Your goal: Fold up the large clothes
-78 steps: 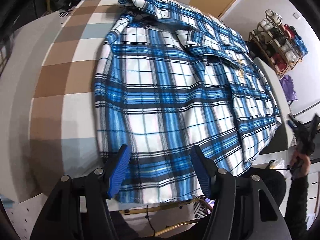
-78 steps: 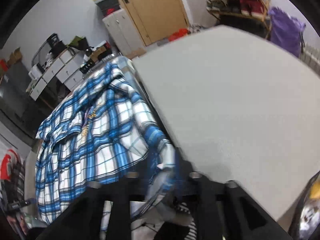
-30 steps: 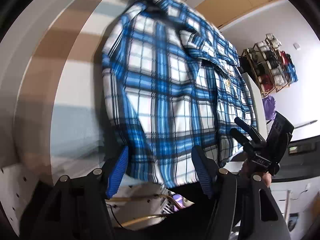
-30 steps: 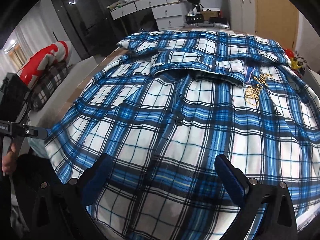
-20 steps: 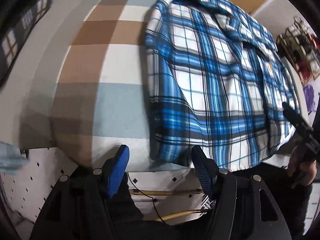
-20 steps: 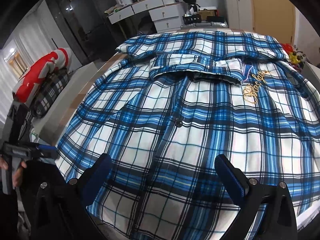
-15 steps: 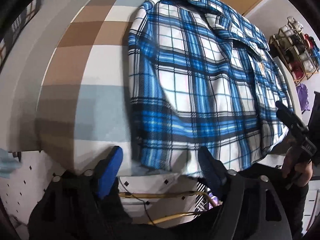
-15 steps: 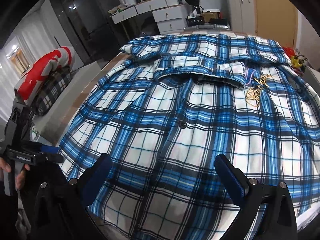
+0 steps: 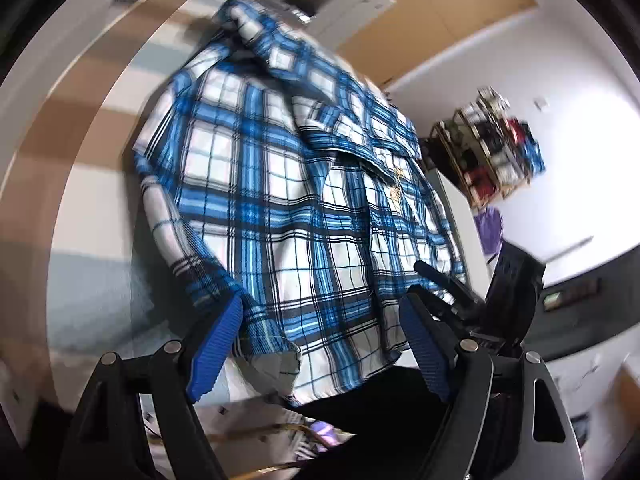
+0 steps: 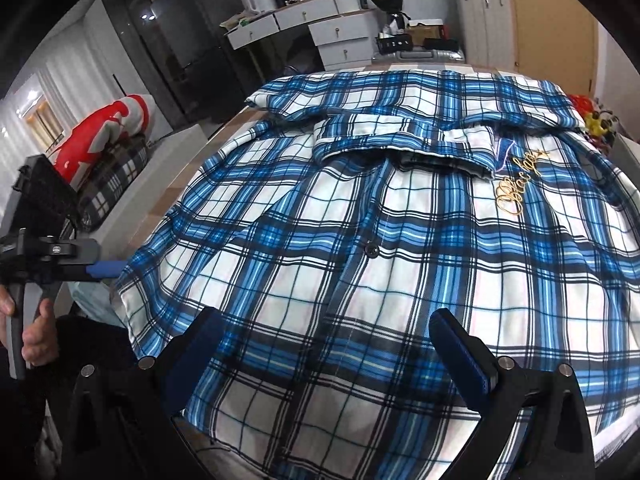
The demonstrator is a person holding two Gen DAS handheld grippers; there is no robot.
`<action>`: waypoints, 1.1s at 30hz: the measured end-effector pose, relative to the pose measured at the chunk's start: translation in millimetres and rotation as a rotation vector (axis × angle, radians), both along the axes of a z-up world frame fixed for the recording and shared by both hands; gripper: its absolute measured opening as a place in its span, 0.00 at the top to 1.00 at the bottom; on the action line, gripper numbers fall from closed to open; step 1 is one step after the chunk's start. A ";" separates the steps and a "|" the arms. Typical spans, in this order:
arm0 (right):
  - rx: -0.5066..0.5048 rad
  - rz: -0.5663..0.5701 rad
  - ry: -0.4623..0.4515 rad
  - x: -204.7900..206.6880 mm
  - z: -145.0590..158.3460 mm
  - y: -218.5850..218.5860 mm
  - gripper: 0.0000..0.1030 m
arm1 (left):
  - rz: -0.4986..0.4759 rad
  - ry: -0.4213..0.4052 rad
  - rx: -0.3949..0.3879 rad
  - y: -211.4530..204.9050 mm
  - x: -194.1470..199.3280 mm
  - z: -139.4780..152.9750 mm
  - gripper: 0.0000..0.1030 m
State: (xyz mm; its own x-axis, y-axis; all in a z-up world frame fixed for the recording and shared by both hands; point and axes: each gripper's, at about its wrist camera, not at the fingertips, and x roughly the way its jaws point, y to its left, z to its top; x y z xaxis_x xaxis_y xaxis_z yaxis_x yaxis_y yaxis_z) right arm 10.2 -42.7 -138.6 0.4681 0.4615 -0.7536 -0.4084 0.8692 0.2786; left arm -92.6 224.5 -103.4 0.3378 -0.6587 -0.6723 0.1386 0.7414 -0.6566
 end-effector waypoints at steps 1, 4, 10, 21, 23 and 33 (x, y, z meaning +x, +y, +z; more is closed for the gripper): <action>0.001 0.000 0.001 0.3 -0.2 0.5 0.00 | -0.007 -0.007 0.027 -5.5 3.2 -1.5 0.25; -0.003 0.004 0.001 0.1 -0.2 1.7 0.00 | 0.001 0.038 0.071 -8.5 10.8 -16.4 0.25; -0.007 0.012 -0.002 -0.9 -0.3 3.3 0.00 | 0.056 0.060 0.104 23.7 -0.2 -26.3 0.25; -0.005 0.018 -0.007 -1.7 1.2 5.3 0.00 | 0.218 0.182 0.071 57.4 16.3 -35.9 0.25; -0.004 0.018 -0.010 -2.2 1.8 4.9 0.00 | 0.210 0.201 0.042 55.1 21.9 -42.6 0.25; 0.006 0.011 -0.014 -1.9 4.5 1.3 0.00 | 0.143 0.143 0.184 43.4 47.3 -37.6 0.25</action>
